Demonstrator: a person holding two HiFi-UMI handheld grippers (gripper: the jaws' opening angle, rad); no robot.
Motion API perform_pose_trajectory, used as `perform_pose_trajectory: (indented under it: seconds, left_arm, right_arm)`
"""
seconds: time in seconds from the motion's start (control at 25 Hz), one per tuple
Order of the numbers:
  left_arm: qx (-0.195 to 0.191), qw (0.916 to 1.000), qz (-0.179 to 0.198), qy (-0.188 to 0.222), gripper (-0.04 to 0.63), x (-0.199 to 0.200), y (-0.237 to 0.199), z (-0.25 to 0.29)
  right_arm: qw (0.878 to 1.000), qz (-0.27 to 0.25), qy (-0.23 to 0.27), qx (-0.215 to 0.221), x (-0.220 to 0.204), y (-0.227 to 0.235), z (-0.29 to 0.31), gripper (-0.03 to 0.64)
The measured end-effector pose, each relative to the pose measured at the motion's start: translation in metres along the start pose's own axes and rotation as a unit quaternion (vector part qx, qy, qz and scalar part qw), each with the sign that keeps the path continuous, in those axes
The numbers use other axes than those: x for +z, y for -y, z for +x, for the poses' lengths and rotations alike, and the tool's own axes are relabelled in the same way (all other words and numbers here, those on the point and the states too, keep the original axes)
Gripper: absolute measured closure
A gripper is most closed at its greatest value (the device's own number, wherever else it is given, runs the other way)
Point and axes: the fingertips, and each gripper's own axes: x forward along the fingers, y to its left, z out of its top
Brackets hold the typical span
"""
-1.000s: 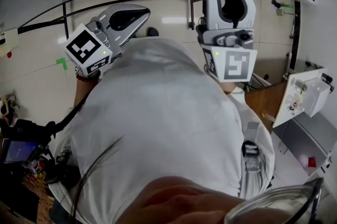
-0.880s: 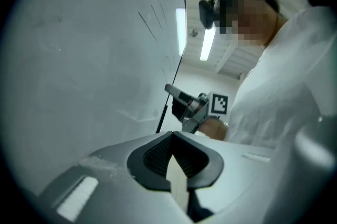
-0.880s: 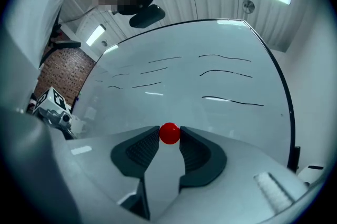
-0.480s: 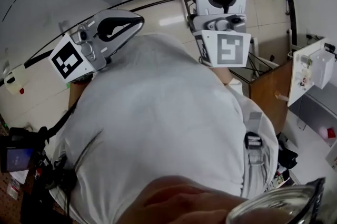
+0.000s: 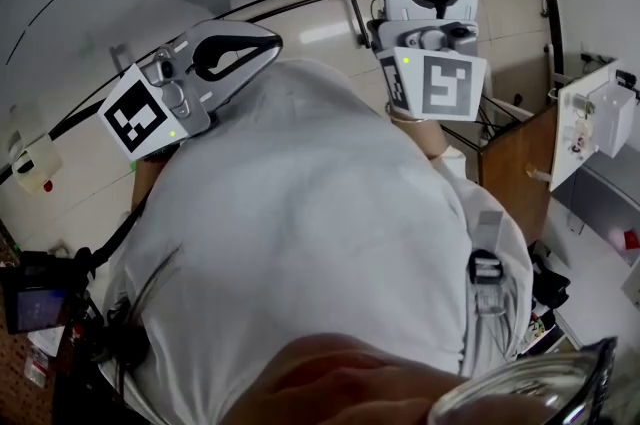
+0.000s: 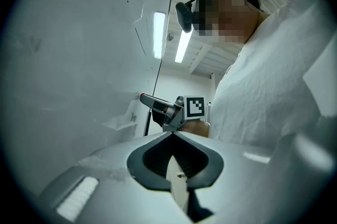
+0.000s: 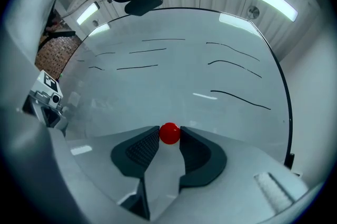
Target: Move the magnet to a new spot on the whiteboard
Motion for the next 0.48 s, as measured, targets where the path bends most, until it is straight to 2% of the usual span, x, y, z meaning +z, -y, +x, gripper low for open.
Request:
perform_pose_trajectory:
  seconds: [0.48]
  left_arm:
    - [0.021,0.9997,-0.010,-0.006,0.601,-0.0092,-0.0029,-0.0065]
  right_arm:
    - [1.000,0.008,0.014,0.019,-0.0034,-0.0066,0.0002,0.493]
